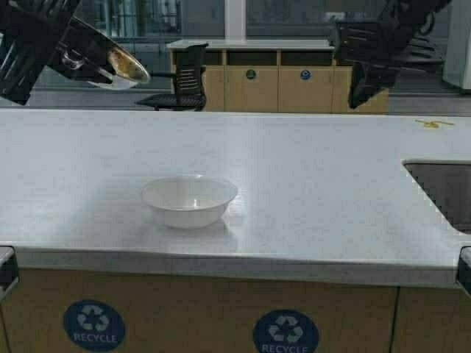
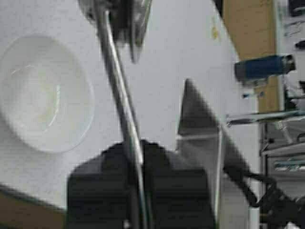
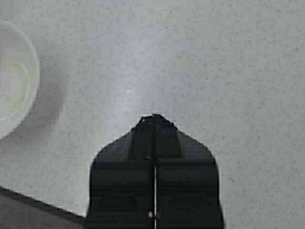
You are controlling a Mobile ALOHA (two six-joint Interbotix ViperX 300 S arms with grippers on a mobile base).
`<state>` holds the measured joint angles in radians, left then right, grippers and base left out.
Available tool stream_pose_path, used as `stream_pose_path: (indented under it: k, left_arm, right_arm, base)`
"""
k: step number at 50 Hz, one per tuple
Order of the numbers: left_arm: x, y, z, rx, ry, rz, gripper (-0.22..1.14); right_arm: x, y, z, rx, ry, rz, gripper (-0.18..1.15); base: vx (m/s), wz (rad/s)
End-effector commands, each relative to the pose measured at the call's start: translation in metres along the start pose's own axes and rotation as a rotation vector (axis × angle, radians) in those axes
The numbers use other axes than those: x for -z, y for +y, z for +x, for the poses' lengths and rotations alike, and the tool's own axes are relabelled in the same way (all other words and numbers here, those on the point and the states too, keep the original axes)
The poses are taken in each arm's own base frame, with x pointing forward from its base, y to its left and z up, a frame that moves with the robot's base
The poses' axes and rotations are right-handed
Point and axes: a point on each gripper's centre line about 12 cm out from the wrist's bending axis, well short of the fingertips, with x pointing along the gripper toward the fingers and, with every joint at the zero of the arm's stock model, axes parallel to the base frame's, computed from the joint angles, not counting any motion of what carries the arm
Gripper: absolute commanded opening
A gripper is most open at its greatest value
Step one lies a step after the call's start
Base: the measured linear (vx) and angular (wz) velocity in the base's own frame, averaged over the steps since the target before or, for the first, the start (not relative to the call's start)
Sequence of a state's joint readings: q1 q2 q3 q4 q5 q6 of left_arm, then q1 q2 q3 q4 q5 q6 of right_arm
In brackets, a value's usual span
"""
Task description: Add oil to the pan and cook the shrimp and serve it
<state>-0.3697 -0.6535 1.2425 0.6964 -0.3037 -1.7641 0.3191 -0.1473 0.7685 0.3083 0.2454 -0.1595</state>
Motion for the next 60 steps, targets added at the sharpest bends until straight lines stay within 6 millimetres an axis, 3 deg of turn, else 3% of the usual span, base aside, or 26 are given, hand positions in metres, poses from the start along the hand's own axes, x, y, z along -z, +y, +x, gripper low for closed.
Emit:
stream_pose_path:
  k: [1,15,36,60]
  left_arm:
    - [0.012,-0.003,0.005,0.001,0.062,0.067,0.04]
    - [0.025,0.023,0.005,-0.117,0.115,0.166,0.04]
    - [0.026,0.03,0.01,-0.164,0.135,0.246,0.04]
    - [0.017,0.016,0.024,-0.139,0.13,0.312,0.04]
  right_arm:
    - [-0.01,0.001,-0.002,-0.003,-0.027,0.001,0.06]
    - [-0.011,0.001,0.001,-0.002,-0.027,0.002,0.06]
    - [-0.01,0.001,0.003,-0.001,-0.021,0.005,0.06]
    - [-0.01,0.001,0.003,-0.001,-0.023,0.007,0.06]
  base:
    - [0.02,0.09]
    - [0.01,0.06]
    - [0.0,0.02]
    - [0.0,0.0]
